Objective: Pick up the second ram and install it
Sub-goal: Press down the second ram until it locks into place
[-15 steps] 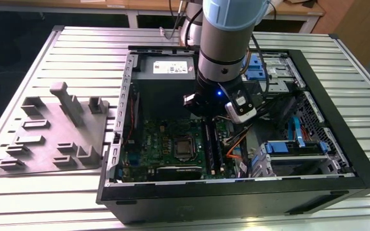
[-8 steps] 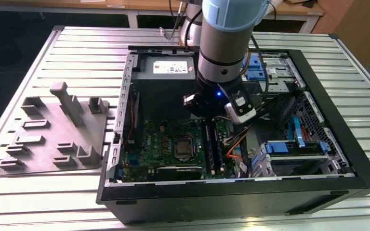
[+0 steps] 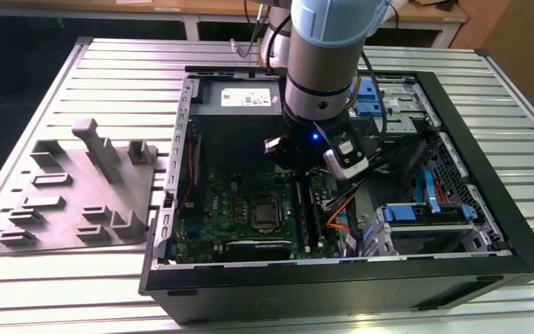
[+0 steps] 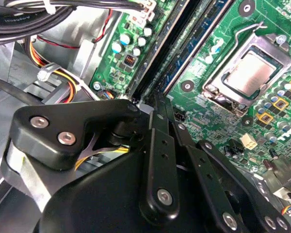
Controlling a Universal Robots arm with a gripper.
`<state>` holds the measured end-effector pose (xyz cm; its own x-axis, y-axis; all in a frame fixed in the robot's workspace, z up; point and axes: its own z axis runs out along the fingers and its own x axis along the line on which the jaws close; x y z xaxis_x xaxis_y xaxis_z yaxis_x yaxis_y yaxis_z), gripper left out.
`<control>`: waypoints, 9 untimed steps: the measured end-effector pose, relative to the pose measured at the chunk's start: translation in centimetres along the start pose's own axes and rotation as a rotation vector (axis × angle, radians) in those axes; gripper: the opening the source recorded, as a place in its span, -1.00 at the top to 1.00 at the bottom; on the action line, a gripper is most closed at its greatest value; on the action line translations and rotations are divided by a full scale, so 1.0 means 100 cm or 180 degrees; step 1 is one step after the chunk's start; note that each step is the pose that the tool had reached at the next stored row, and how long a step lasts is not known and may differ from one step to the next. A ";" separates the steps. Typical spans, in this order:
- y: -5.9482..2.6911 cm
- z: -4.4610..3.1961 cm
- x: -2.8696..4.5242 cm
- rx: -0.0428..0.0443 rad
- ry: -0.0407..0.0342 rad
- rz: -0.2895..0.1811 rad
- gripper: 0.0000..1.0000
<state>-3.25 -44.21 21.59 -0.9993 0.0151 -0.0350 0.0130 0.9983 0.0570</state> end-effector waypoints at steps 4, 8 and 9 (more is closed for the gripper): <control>0.0001 0.0001 0.0000 -0.0002 -0.0001 0.0000 0.80; 0.0005 -0.0043 -0.0002 -0.0006 -0.0002 0.0000 0.80; 0.0005 -0.0068 -0.0003 -0.0002 -0.0001 0.0000 0.80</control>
<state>-3.25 -44.19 22.27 -0.9993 0.0151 -0.0353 0.0131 0.9982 0.0577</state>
